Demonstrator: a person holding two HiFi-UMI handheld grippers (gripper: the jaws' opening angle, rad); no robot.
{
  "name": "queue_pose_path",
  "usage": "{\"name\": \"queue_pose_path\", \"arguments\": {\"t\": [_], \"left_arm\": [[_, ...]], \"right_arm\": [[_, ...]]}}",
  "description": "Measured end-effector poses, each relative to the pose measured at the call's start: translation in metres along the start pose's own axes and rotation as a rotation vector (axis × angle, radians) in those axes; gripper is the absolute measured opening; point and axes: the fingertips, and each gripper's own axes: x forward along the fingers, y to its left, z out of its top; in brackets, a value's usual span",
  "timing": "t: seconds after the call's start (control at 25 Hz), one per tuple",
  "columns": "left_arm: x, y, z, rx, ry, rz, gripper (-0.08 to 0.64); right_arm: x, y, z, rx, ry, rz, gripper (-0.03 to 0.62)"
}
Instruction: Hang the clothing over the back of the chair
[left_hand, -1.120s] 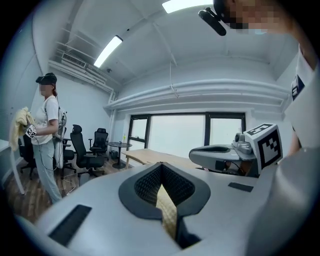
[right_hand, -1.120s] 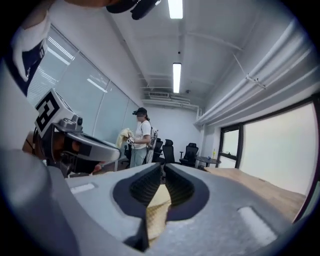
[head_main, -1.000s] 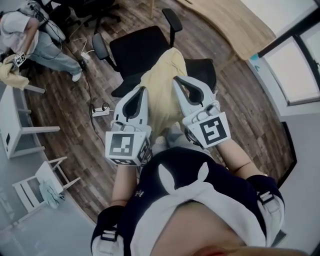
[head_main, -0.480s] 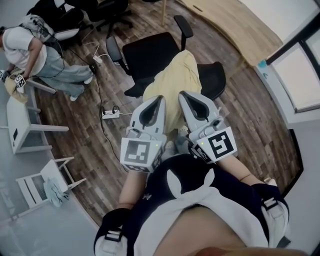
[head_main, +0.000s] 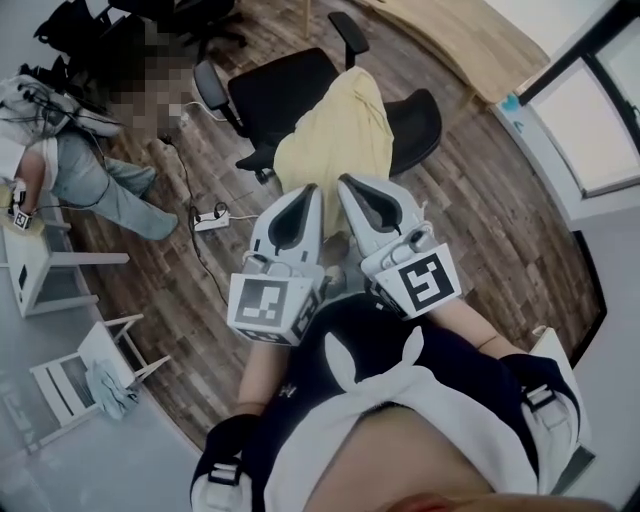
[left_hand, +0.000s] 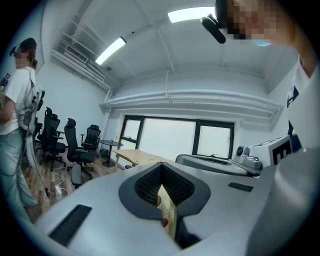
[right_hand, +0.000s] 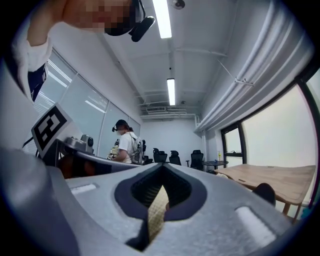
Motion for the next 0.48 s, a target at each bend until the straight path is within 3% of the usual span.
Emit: {"name": "queue_pose_path", "arguments": {"t": [0.32, 0.48], "left_arm": [[-0.007, -0.011, -0.006, 0.026, -0.003, -0.043, 0.005], [-0.007, -0.012, -0.015, 0.079, 0.019, -0.048, 0.005]], "right_arm": [[-0.009, 0.006, -0.005, 0.009, 0.025, -0.011, -0.002], [-0.01, 0.011, -0.009, 0.009, 0.022, -0.006, -0.002]]}}
